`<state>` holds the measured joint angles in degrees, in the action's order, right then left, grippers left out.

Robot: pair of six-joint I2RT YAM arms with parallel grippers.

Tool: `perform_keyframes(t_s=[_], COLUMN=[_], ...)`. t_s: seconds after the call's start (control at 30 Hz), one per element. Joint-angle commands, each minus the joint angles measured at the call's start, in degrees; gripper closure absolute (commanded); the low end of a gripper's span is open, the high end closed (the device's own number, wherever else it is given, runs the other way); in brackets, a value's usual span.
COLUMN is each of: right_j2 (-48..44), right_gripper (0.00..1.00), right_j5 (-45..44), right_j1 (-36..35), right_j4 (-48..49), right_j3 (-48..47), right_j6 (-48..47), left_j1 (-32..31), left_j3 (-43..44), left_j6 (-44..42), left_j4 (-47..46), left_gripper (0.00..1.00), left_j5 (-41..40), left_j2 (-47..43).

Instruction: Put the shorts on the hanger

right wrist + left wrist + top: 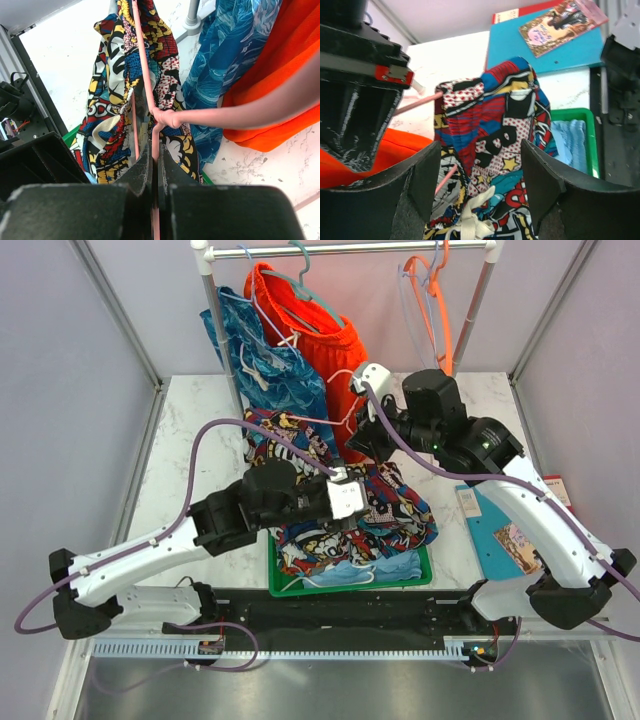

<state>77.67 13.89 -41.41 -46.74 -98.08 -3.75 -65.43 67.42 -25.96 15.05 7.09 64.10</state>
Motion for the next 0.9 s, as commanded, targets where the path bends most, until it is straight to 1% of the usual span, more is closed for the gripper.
perform_keyframes(t_s=[0.0,0.07,0.17,0.2,0.27,0.33,0.4,0.53,0.73,0.77,0.83,0.87], right_j2=[-2.08,-2.17,-1.99,-1.82,-1.73,-1.56,-1.47,-0.85,-0.68,-0.68,-0.85,-1.03], right_gripper=[1.00,1.00,1.00,1.00,1.00,1.00,1.00,1.00,1.00,1.00,1.00,1.00], right_j5=[0.09,0.35,0.79,0.87,1.31,1.84,2.28,2.72,2.72,2.63,2.11,1.76], right_j1=[0.10,0.01,0.01,0.01,0.01,0.01,0.01,0.10,0.10,0.01,0.01,0.01], right_j4=[5.43,5.96,6.84,6.93,7.45,7.80,8.16,8.68,9.48,9.21,7.72,7.20], right_j3=[-0.44,-0.44,-0.53,-0.62,-0.53,-0.62,-0.36,-0.09,0.53,-0.08,-1.14,-1.32], right_j6=[1.64,2.16,3.13,3.31,3.66,3.75,3.75,5.50,5.33,4.90,2.62,1.74], left_j1=[-1.28,-1.46,-1.54,-1.54,-1.63,-1.63,-2.07,-3.74,-4.79,-4.80,-4.71,-4.45], left_j3=[-2.98,-3.26,-2.56,-2.29,-1.59,-0.36,0.60,2.10,4.65,4.83,5.00,4.74], left_j6=[-1.72,-2.78,-2.44,-2.26,-1.12,-0.24,0.11,0.03,-0.41,-0.50,-0.85,-0.85], left_j4=[-8.62,-8.28,-6.00,-6.00,-6.00,-6.60,-7.05,-8.10,-8.20,-7.15,-5.13,-3.90], left_gripper=[0.28,0.28,0.34,0.39,0.43,0.49,0.53,0.53,0.54,0.53,0.46,0.44], left_j5=[-5.86,-6.39,-3.59,-3.06,-1.91,-1.21,0.29,0.91,1.26,0.91,-0.06,0.20], left_j2=[-0.90,0.75,2.87,3.40,4.45,5.77,6.74,8.23,9.29,8.86,7.54,5.01])
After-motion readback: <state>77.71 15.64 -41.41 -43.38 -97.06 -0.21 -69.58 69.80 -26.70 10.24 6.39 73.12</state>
